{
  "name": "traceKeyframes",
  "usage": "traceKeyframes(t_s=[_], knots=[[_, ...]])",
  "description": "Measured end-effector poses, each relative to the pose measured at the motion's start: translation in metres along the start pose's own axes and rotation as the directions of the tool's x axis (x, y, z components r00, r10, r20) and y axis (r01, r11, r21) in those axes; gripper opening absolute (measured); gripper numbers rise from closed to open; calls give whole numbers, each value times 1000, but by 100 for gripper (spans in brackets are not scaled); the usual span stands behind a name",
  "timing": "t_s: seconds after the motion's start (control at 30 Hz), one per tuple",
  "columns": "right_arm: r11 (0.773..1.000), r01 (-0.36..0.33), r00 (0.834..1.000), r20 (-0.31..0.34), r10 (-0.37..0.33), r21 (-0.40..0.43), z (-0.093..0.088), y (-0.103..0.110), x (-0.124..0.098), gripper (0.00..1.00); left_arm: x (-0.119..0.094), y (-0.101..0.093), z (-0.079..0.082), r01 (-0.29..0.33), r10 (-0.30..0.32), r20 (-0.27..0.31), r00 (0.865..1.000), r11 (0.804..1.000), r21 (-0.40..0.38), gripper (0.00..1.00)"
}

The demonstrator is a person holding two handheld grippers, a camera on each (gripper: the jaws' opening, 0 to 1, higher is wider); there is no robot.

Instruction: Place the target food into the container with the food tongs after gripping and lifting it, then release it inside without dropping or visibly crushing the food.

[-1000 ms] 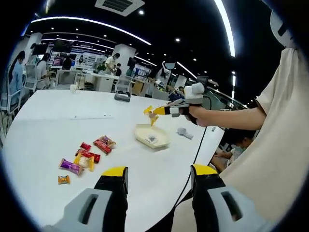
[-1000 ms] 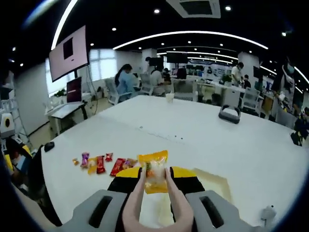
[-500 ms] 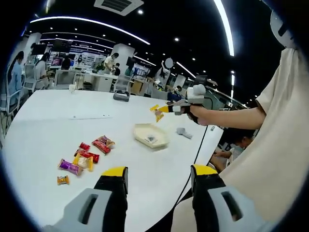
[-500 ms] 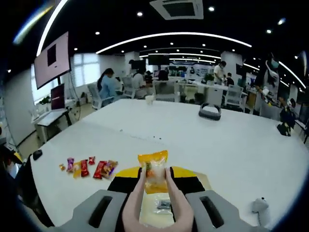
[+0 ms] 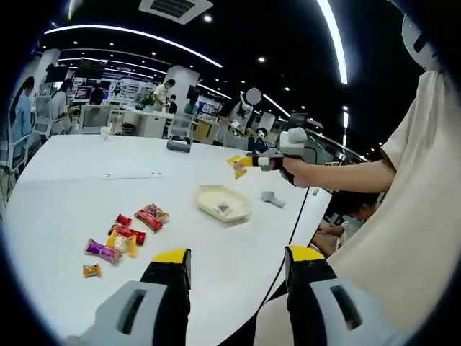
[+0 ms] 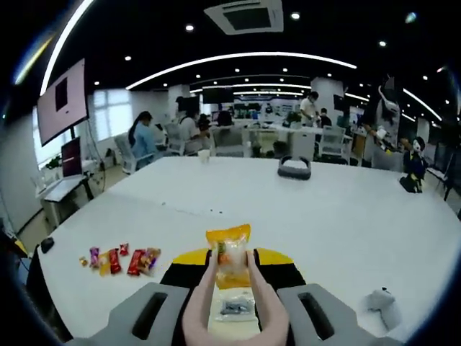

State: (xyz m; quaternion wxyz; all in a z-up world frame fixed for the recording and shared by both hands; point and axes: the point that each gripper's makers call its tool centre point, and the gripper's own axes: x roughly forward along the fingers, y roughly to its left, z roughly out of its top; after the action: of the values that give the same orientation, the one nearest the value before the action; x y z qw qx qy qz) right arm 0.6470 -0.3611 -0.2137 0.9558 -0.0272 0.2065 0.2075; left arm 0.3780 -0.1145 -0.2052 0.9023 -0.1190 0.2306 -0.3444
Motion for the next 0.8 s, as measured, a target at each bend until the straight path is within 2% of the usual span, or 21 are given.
traceKeyframes(t_s=[0.27, 0.8], knots=[[1000, 26, 1000, 0, -26, 17, -1, -10, -1, 22, 1, -4, -1, 11, -11, -8, 1000, 1000, 1, 52], [1000, 27, 1000, -3, -27, 9, -3, -12, -1, 22, 0, -3, -2, 0, 0, -3, 1000, 1000, -6, 52]])
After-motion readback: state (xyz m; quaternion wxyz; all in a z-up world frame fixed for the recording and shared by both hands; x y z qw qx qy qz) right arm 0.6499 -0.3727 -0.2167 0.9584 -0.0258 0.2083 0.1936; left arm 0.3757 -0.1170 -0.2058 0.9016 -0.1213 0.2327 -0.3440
